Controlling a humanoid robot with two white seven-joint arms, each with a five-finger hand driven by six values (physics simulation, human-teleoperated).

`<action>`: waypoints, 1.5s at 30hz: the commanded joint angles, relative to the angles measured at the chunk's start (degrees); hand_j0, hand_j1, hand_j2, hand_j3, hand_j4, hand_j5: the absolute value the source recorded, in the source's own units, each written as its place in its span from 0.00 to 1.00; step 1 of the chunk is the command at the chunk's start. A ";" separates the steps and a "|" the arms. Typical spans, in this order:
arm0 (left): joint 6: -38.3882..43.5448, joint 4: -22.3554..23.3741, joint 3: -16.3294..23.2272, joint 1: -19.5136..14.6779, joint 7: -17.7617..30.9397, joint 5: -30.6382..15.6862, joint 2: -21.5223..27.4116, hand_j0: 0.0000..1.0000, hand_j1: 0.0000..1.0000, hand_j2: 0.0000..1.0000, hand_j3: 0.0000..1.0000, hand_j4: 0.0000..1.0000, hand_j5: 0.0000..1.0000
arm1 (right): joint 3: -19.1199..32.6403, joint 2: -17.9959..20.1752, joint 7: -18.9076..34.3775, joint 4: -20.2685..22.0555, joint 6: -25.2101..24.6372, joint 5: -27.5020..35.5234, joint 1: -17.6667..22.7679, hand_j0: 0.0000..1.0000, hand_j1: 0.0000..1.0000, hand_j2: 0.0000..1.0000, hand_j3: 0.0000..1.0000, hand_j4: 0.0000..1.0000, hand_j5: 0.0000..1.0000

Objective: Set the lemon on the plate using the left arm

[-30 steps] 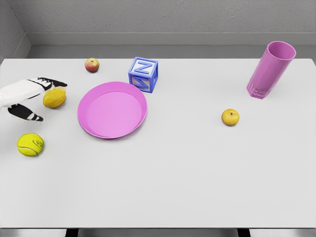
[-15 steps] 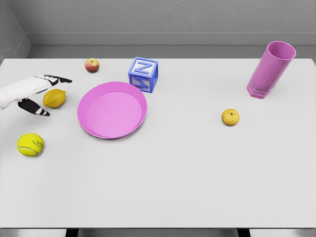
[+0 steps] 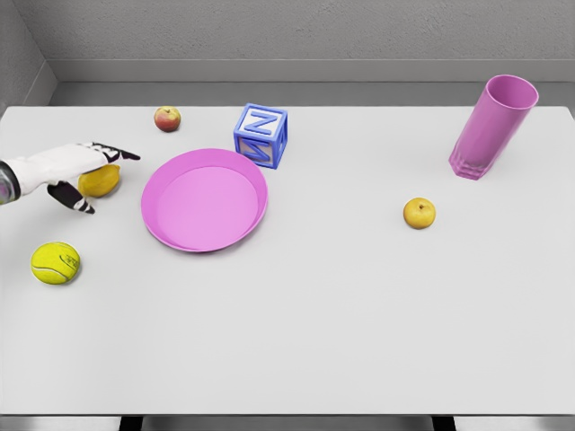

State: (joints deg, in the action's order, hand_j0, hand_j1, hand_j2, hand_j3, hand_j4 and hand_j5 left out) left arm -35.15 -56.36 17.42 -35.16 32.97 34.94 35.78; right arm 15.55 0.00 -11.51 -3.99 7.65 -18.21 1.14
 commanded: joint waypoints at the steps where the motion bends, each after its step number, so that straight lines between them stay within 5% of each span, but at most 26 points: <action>1: 0.15 0.20 0.16 0.00 -0.01 0.92 -0.01 1.00 1.00 1.00 1.00 1.00 1.00 | 0.00 0.00 0.00 0.04 0.00 0.02 0.00 1.00 1.00 1.00 1.00 1.00 1.00; 12: 0.15 1.96 2.45 -2.55 -0.01 3.03 -0.54 1.00 1.00 1.00 1.00 1.00 1.00 | 0.00 0.00 0.00 -0.05 0.00 0.02 0.00 1.00 1.00 1.00 1.00 1.00 1.00; 17: 0.15 1.87 3.24 -2.72 0.69 3.03 -0.36 0.83 0.83 0.83 0.83 0.83 0.83 | 0.00 0.00 0.00 0.04 0.00 0.02 0.00 1.00 1.00 1.00 1.00 1.00 1.00; 32: 0.15 1.78 3.15 -2.90 2.03 3.03 0.26 0.80 0.80 0.80 0.80 0.80 0.80 | 0.00 0.00 0.00 -0.05 0.00 0.11 0.00 1.00 1.00 1.00 1.00 1.00 1.00; 45: 0.15 1.43 3.50 -2.90 2.03 2.86 0.08 0.57 0.57 0.57 0.57 0.57 0.57 | 0.00 0.00 0.00 -0.05 0.00 0.02 0.00 1.00 1.00 1.00 1.00 1.00 1.00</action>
State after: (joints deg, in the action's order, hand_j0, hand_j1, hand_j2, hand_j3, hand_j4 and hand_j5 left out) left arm -35.16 -54.91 20.94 -38.06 35.07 38.15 35.85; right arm 15.55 0.00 -11.51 -4.00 7.65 -18.22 1.14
